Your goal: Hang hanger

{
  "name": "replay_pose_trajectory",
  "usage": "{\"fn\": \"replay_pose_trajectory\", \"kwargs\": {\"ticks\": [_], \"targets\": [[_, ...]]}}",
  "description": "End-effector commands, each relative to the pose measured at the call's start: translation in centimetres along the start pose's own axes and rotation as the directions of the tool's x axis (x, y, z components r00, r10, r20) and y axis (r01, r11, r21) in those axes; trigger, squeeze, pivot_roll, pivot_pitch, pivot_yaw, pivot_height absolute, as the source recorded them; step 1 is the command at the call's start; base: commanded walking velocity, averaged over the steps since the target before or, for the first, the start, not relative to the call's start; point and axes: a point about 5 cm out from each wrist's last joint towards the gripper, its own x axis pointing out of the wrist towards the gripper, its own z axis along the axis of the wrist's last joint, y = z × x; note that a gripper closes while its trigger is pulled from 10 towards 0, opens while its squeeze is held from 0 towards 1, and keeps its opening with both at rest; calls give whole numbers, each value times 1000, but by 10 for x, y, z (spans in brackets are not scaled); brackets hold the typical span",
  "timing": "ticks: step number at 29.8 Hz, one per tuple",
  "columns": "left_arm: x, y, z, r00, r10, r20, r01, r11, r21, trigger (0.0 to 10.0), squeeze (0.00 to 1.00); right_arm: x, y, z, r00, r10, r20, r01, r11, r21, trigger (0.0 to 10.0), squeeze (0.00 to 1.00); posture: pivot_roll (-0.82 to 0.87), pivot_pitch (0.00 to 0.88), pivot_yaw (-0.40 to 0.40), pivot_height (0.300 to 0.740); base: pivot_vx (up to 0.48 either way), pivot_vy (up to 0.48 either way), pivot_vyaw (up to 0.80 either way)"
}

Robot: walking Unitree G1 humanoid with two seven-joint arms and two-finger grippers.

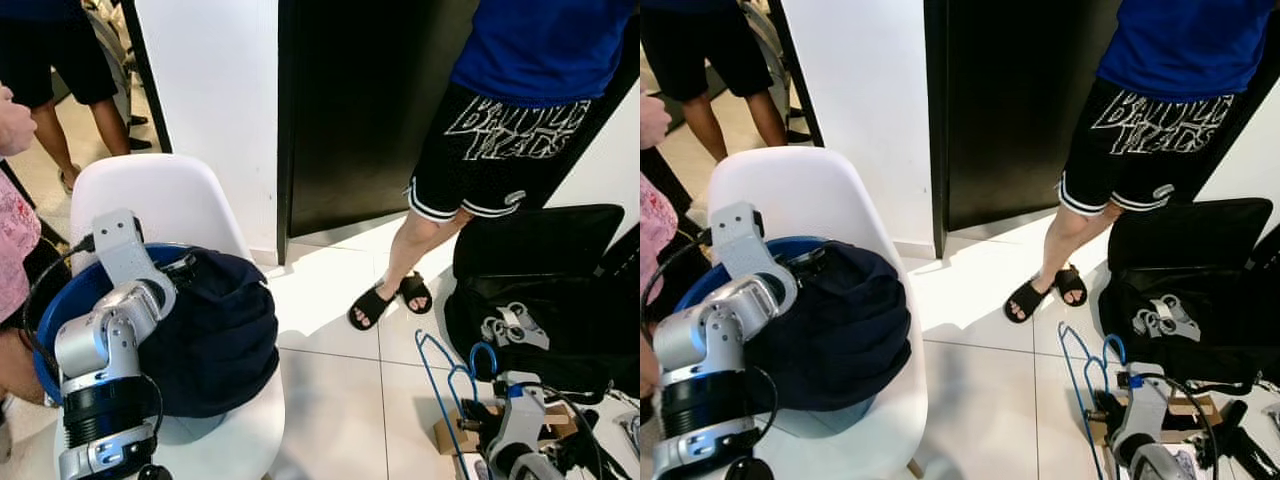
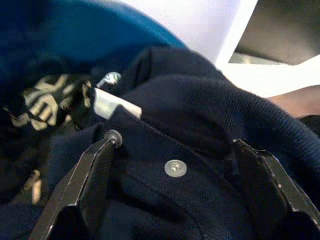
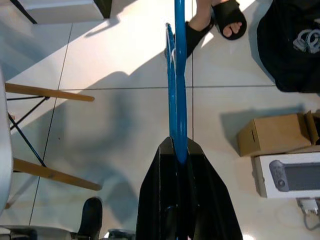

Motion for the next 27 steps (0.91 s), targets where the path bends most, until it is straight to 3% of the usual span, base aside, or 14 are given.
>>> {"fn": "replay_pose_trajectory", "kwargs": {"ticks": [1, 17, 18, 27], "targets": [[3, 3, -7, 999, 17, -28, -18, 1000, -23, 10000, 0, -4, -5, -4, 1000, -18, -5, 18, 1000, 5, 10000, 0, -29, 134, -55, 740, 0, 0, 0], [11, 16, -23, 992, 93, -84, -99, 992, -75, 10000, 0, -6, -7, -5, 1000, -21, 1, 21, 1000, 8, 10000, 0, -30, 140, -52, 740, 0, 0, 0], [13, 16, -26, 991, 87, -99, -96, 991, -96, 0, 0, -6, -7, -5, 1000, -21, 2, 21, 1000, 7, 10000, 0, -30, 140, -52, 740, 0, 0, 0], [15, 15, -35, 988, 65, -143, -89, 982, -168, 0, 0, -6, -5, -9, 1000, -27, -11, 27, 1000, 8, 10000, 0, -31, 134, -51, 740, 0, 0, 0]]}}
